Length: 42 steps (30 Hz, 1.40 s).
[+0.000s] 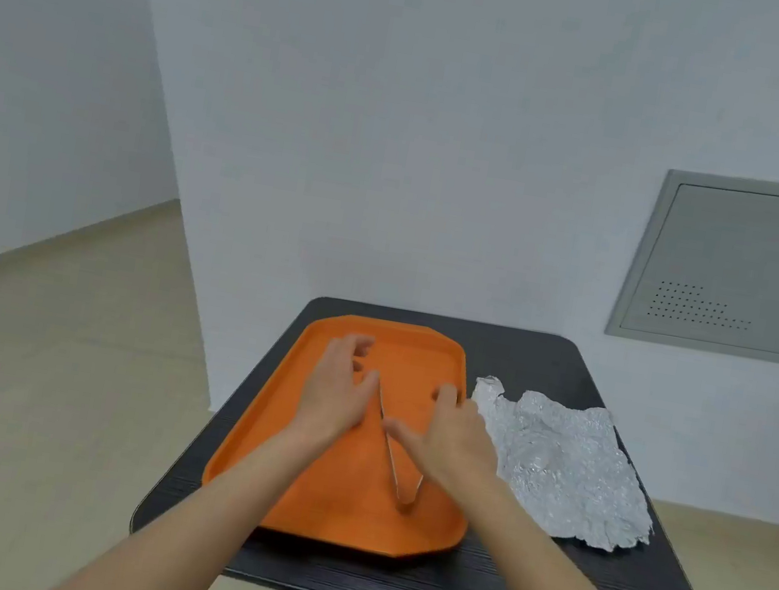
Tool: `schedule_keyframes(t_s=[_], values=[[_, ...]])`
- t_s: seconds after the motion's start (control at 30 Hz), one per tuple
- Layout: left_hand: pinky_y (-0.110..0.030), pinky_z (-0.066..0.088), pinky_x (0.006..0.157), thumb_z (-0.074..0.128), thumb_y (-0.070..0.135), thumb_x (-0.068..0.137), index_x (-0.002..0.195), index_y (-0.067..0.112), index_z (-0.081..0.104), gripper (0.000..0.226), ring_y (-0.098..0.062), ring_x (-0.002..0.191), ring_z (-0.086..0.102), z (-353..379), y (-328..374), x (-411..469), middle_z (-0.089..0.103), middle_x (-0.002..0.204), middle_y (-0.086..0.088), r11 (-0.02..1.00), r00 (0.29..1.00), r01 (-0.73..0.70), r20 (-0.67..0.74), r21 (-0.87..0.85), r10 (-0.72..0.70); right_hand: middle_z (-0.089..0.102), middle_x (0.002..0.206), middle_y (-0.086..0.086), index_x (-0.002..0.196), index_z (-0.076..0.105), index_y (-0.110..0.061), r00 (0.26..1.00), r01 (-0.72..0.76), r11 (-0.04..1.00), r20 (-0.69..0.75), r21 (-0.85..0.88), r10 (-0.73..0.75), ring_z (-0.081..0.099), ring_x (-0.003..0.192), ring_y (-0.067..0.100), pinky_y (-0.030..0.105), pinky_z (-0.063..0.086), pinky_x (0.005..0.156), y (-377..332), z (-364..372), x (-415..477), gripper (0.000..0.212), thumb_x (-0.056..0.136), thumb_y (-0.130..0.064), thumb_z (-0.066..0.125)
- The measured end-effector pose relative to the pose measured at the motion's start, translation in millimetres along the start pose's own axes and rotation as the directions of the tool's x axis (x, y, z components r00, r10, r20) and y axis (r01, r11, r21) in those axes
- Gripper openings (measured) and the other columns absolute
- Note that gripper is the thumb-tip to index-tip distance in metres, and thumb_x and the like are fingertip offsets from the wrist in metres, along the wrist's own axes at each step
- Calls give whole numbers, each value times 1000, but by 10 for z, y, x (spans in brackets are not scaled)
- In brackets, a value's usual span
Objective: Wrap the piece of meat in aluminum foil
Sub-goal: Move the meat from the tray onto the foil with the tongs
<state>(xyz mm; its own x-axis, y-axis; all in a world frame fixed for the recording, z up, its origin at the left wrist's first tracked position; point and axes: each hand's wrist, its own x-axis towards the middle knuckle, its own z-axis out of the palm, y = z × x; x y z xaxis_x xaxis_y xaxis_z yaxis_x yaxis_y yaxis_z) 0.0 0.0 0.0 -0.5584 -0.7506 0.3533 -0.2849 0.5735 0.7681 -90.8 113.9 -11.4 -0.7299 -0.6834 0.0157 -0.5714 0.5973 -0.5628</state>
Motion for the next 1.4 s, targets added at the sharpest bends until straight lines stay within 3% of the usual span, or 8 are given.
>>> schedule_keyframes(t_s=[0.07, 0.17, 0.3, 0.7, 1.07, 1.27, 1.4], values=[[-30, 52, 84, 53, 17, 87, 125, 20, 51, 39, -11, 96, 58, 12, -61, -89, 55, 120, 3, 998, 999, 29, 29, 50, -31, 44, 132, 16, 133, 34, -16, 998, -40, 994, 36, -103, 44, 45, 123, 33, 43, 44, 94, 13, 89, -46, 83, 75, -68, 59], [-35, 53, 86, 55, 19, 85, 117, 21, 55, 32, -12, 97, 60, 87, -245, -290, 57, 113, 3, 990, 994, 23, 103, 142, -38, 42, 132, 18, 134, 32, -13, 993, -79, 981, 76, -176, 93, 46, 122, 35, 42, 43, 95, 49, 226, -103, 83, 77, -68, 57], [-30, 49, 88, 58, 24, 85, 117, 22, 55, 32, -12, 108, 56, 152, -380, -482, 55, 118, 6, 969, 983, -29, 183, 244, -17, 40, 132, 18, 135, 30, -12, 988, -109, 971, 89, -212, 130, 50, 120, 36, 41, 45, 94, 50, 318, -74, 86, 76, -69, 56], [-32, 48, 81, 51, 42, 85, 105, 29, 58, 25, -11, 100, 58, 182, -508, -712, 57, 108, 11, 905, 962, -104, 273, 413, -14, 38, 131, 13, 132, 32, -9, 976, -166, 962, 104, -219, 192, 55, 117, 34, 40, 48, 87, 63, 465, 57, 84, 76, -67, 59], [-27, 45, 72, 52, 47, 84, 90, 31, 64, 21, -9, 90, 58, 160, -477, -735, 58, 97, 11, 907, 949, -116, 316, 405, -20, 53, 128, 9, 129, 38, -10, 999, -34, 987, -30, -156, 30, 60, 107, 34, 42, 49, 84, 132, 395, 84, 55, 89, -46, 48], [-29, 44, 72, 53, 44, 83, 88, 28, 66, 21, -12, 91, 59, 155, -461, -758, 61, 94, 9, 898, 949, -115, 315, 424, -27, 56, 126, 5, 135, 37, -17, 994, 105, 992, -2, -71, -105, 61, 106, 32, 40, 51, 84, 172, 332, -4, 67, 79, -47, 59], [-31, 46, 71, 52, 39, 83, 83, 26, 64, 18, -13, 87, 59, 163, -460, -763, 61, 92, 9, 901, 952, -115, 306, 419, -21, 63, 112, 3, 121, 50, -19, 992, 123, 992, 7, -15, -123, 61, 104, 26, 38, 50, 86, 186, 369, -45, 58, 71, -48, 60]])
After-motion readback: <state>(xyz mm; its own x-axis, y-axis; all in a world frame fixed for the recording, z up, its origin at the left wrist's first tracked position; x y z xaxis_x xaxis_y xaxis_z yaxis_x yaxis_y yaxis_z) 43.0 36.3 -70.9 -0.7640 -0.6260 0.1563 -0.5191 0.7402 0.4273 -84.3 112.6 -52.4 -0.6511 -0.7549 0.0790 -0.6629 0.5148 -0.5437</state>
